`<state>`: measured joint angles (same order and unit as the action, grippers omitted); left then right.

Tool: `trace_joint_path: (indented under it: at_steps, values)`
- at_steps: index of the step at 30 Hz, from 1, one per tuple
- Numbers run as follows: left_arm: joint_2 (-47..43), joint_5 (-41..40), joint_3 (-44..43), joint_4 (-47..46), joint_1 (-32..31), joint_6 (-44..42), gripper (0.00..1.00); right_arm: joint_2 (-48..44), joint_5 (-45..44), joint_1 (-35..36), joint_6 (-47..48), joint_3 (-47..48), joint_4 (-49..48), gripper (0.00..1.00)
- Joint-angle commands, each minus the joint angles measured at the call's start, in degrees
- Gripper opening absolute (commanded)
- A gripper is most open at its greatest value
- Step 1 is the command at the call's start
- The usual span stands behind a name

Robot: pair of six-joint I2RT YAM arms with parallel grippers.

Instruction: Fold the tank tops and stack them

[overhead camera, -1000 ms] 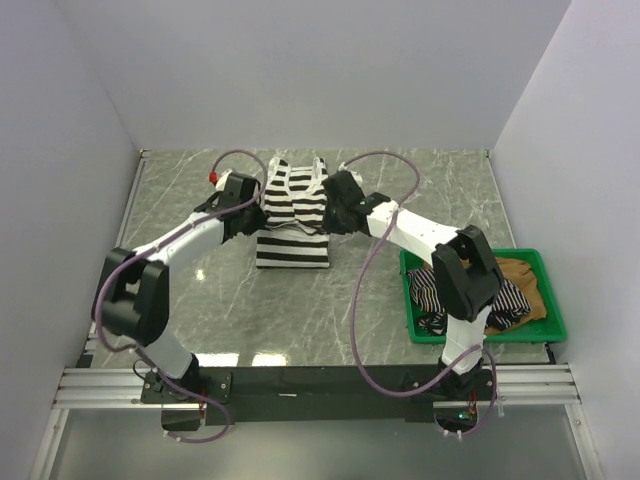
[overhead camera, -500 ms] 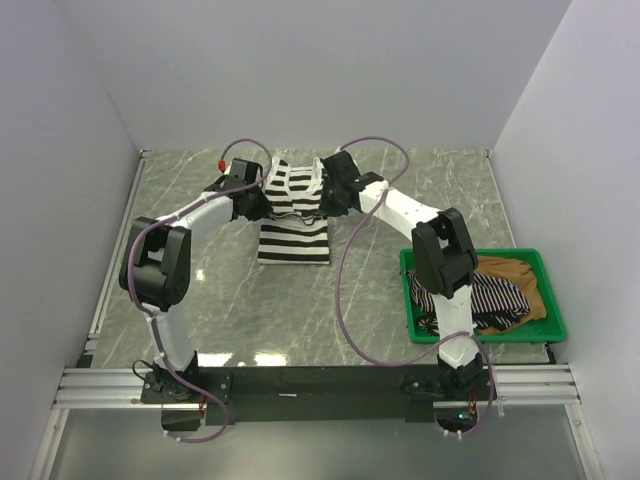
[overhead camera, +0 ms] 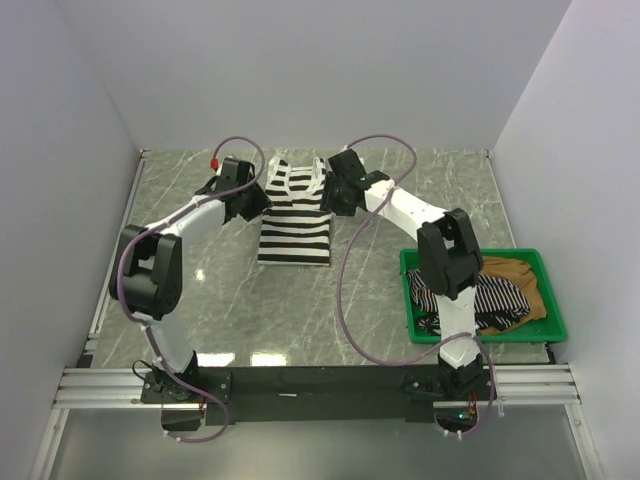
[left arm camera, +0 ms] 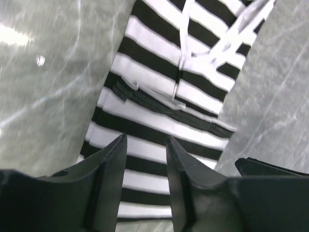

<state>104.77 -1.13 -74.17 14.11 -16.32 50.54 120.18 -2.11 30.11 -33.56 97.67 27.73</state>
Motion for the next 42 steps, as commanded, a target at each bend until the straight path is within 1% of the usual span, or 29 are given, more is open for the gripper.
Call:
trace_joint_path:
  at_steps: [1,2,4,5,7,10,13,17,21,27,30,31,33,35,36,38,41,42]
  values:
    - [-5.54,2.18,4.72,-2.59,-0.56,1.04,0.43,-8.02,-1.93,1.35,-0.62,-5.35,-2.05,0.54]
    - [-6.41,2.35,5.78,-2.59,-0.99,1.22,0.37,-9.51,-2.54,1.97,-0.89,-6.86,-2.58,0.53]
    - [-7.47,3.23,9.30,-4.08,-1.87,1.92,0.33,-10.66,-2.03,3.37,-2.03,-10.98,-5.04,0.52]
    - [-8.35,3.58,10.53,-4.79,-2.14,2.27,0.29,-11.02,-1.67,3.73,-2.30,-12.05,-5.92,0.50]
    - [-8.71,3.76,13.26,-5.85,-2.75,3.33,0.24,-10.15,-1.14,3.91,-2.74,-12.94,-6.46,0.50]
    - [-7.66,3.94,15.80,-6.90,-3.46,4.30,0.18,-7.77,-0.18,3.91,-2.65,-13.73,-6.89,0.45]
    - [-6.25,3.94,18.18,-7.86,-3.72,5.79,0.14,-5.49,0.62,3.82,-2.83,-13.73,-7.16,0.43]
    - [-5.72,4.11,20.99,-9.09,-3.72,7.29,0.13,-2.68,-0.88,3.56,-2.74,-13.47,-5.67,0.42]
    - [-6.16,4.81,24.06,-10.32,-3.90,7.99,0.13,-3.28,-1.05,3.20,-2.91,-15.92,-6.28,0.41]
    - [-6.86,5.87,25.48,-10.77,-4.16,7.20,0.16,-4.08,-1.84,3.12,-2.21,-16.63,-5.49,0.41]
    - [-8.44,6.49,25.13,-10.42,-4.16,6.15,0.21,-6.09,-1.23,2.94,-2.30,-18.12,-6.45,0.46]
    - [-9.66,6.40,24.69,-9.90,-4.16,5.71,0.25,-7.06,-1.23,2.94,-2.30,-18.56,-6.80,0.49]
    - [-10.90,6.40,23.11,-8.67,-4.16,4.75,0.27,-9.69,-1.32,2.85,-2.30,-18.65,-6.37,0.51]
    - [-13.18,6.40,22.32,-6.99,-4.08,4.21,0.33,-12.07,-1.41,2.85,-2.38,-18.74,-5.93,0.54]
    - [-14.93,6.57,22.40,-6.90,-3.99,3.95,0.38,-12.77,-1.15,2.76,-2.56,-19.35,-5.75,0.54]
    - [-16.61,6.49,23.01,-6.11,-3.55,3.77,0.42,-14.97,-0.53,2.76,-3.61,-20.58,-6.01,0.55]
    - [-18.63,6.49,23.89,-4.54,-2.67,3.16,0.45,-17.34,1.14,2.85,-5.63,-24.71,-8.38,0.54]
    - [-19.07,6.40,24.16,-4.09,-2.49,2.90,0.47,-17.78,1.40,2.85,-6.25,-26.63,-8.82,0.52]
